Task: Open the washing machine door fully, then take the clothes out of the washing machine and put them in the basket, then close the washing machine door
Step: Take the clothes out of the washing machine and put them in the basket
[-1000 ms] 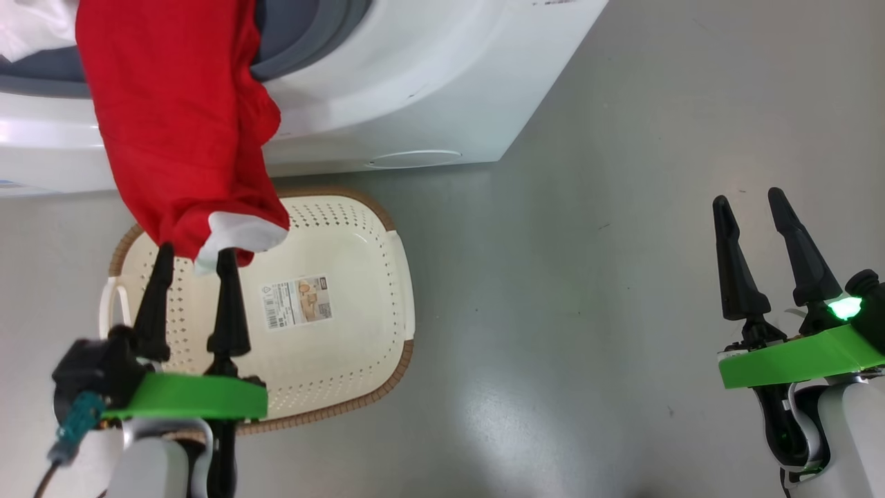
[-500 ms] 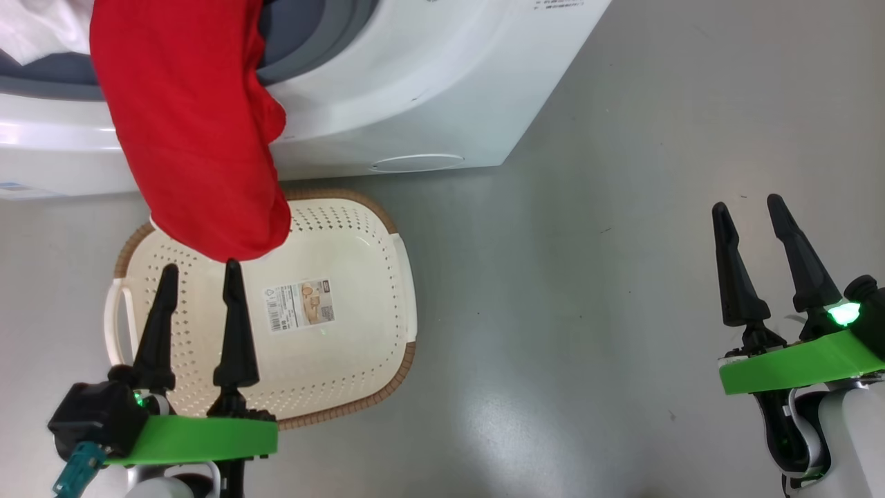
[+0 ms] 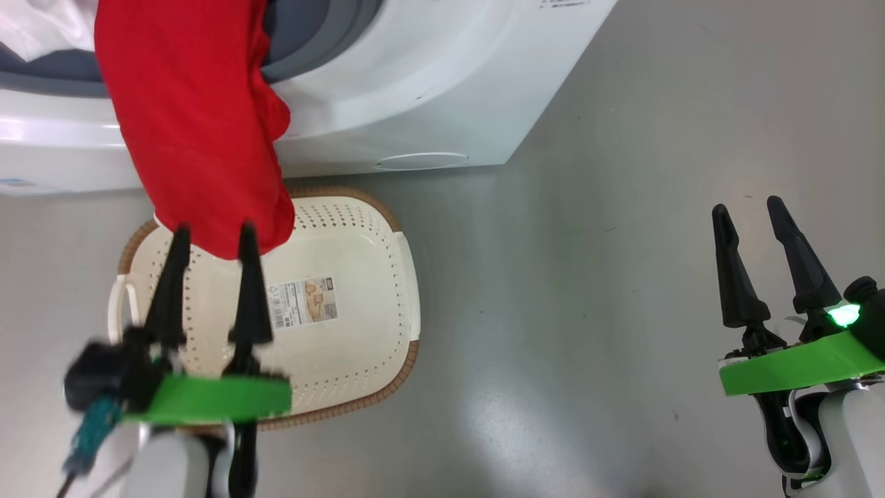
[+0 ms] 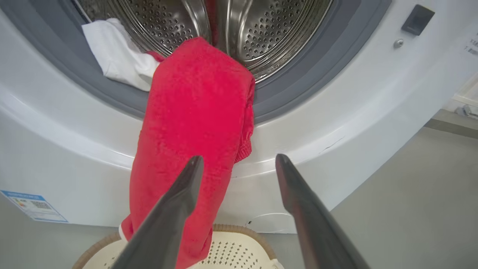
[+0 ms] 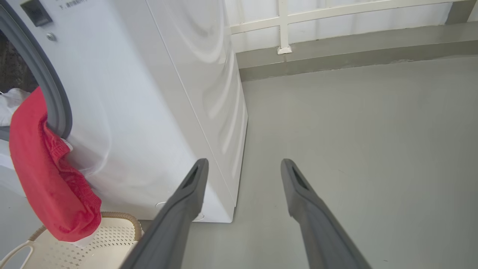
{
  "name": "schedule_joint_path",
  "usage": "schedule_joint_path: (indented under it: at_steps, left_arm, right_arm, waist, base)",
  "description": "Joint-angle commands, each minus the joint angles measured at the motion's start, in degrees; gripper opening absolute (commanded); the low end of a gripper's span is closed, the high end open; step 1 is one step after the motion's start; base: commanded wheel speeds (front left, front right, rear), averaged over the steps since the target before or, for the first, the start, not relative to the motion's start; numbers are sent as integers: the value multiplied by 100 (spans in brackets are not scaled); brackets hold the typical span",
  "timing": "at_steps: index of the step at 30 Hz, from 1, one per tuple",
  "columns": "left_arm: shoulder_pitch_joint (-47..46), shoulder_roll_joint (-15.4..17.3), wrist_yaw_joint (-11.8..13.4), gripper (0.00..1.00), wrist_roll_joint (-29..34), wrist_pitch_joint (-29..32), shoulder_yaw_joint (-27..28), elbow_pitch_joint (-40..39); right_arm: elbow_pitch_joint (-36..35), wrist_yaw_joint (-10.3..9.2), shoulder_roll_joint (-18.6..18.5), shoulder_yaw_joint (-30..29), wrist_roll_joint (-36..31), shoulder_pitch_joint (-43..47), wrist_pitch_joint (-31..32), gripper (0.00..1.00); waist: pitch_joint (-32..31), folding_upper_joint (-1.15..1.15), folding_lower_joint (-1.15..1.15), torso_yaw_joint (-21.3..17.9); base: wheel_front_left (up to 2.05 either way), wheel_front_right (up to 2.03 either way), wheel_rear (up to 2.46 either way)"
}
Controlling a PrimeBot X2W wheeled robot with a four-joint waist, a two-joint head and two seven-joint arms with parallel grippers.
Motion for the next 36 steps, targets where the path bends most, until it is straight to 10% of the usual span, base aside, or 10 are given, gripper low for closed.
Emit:
schedule_joint_path:
  at_steps: [1,36]
  left_arm:
    - [-123,88,-6,100,89,-28,126,-75]
    - [-4955,339,152,100,791,1014,-528,4739]
  right_arm:
    - [-145,36,-65,94,9,128,-37,100]
    - [-178,36,-70,75,37,-108,-37,100]
  waist:
    - [16,0,0,15]
    - [324,0,0,-54]
  base:
    - [0,0,0]
    - [0,0,0]
